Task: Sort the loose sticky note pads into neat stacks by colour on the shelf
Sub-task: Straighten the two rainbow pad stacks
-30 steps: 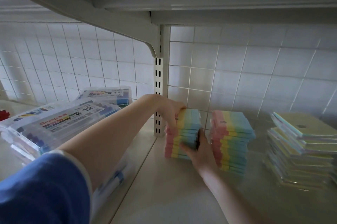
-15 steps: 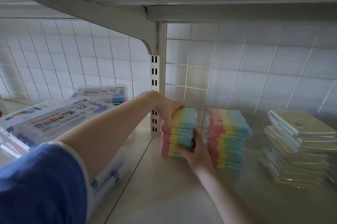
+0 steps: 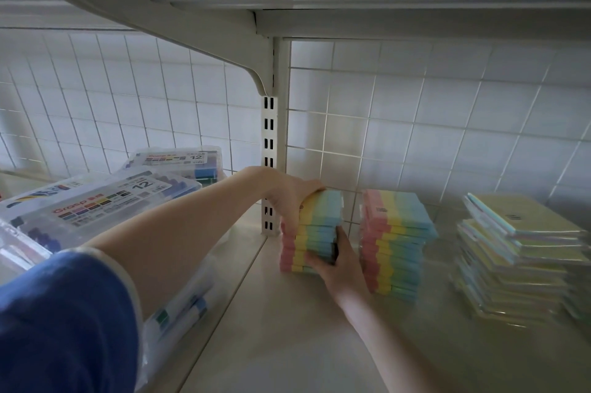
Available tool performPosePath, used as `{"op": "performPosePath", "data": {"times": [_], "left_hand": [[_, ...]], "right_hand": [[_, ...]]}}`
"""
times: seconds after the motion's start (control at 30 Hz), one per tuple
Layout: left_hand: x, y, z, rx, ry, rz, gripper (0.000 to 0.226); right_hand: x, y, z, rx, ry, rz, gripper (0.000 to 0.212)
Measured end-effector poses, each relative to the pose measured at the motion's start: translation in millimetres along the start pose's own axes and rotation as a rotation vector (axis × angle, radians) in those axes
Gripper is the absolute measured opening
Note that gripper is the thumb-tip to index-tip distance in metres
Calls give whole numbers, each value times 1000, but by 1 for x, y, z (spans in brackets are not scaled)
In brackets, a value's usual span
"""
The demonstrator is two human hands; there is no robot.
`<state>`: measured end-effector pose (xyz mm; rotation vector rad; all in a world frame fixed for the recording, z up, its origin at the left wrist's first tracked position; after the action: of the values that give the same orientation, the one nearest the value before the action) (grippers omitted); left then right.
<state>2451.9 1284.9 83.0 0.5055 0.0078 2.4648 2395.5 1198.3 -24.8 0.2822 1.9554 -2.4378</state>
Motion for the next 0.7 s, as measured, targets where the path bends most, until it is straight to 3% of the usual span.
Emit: {"op": "performPosePath", "data": {"times": [0.27,0.43,0.53,0.7], "left_hand": [[8,4,3,-51,-51,14,110],[17,2,12,-22,11,97,115],[29,-7,20,66,75,190,104],[42,-20,16,366,142,293,80]], "right_hand": [[1,-1,1,46,24,16,80],[2,-3,2,44,27,20,80],[4,-6,3,48,33,33,65],[4,-4,2,51,33,22,79]]}}
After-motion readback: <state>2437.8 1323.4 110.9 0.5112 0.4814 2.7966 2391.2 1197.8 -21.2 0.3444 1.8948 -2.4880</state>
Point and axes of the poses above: each hand's wrist, its own x-axis away from the middle knuckle, its own z-axis out of the back of the hand, y = z × x, the point moved 8 cm from there along -x, towards the middle knuckle
